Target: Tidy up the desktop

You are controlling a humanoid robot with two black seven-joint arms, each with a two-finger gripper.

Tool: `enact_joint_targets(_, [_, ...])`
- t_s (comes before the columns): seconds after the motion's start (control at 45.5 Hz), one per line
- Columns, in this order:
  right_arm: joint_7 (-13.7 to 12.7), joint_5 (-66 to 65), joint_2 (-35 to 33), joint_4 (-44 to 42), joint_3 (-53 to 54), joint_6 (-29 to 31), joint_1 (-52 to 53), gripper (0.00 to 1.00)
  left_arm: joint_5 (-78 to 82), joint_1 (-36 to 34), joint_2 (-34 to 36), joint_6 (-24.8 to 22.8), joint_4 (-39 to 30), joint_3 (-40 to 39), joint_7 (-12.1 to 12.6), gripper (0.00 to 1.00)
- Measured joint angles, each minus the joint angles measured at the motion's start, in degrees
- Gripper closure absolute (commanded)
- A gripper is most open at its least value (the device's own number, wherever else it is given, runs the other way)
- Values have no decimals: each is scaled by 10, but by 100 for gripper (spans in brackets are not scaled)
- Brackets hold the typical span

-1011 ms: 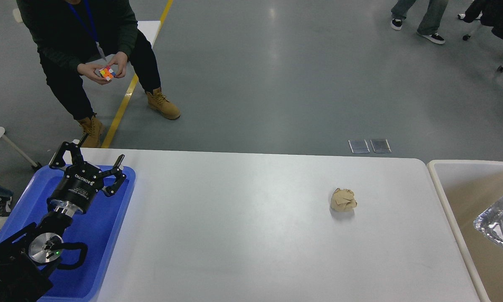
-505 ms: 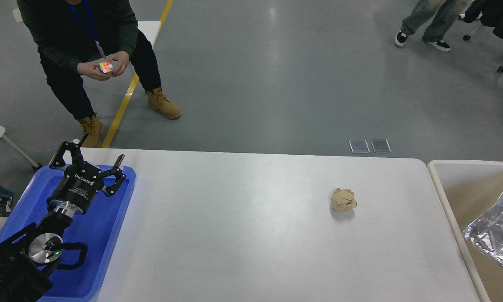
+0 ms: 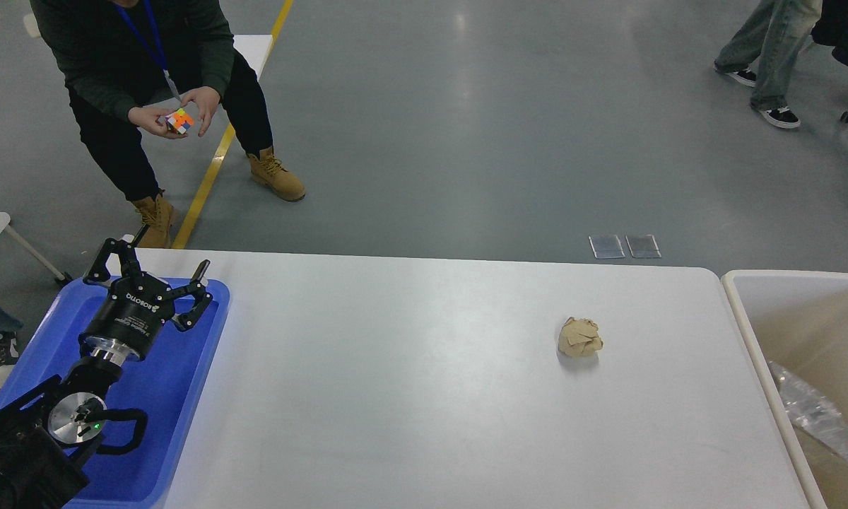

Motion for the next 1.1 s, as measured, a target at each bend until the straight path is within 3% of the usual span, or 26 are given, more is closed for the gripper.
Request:
enact_joint_targets(0.264, [0,-31,-61,38,0,0,76,1,0,0,0,0,0,0,0,1])
enact_joint_targets(0.659, [0,-160,-129,192,-12,17,311,0,0,0,0,0,0,1,0,1])
enact_joint_targets(0.879, [0,-183,-122,256,-52,41,425,0,0,0,0,0,0,1,0,1])
enact_joint_targets(1.099, [1,-197,-64,298,-155,51,525,0,0,0,0,0,0,0,0,1])
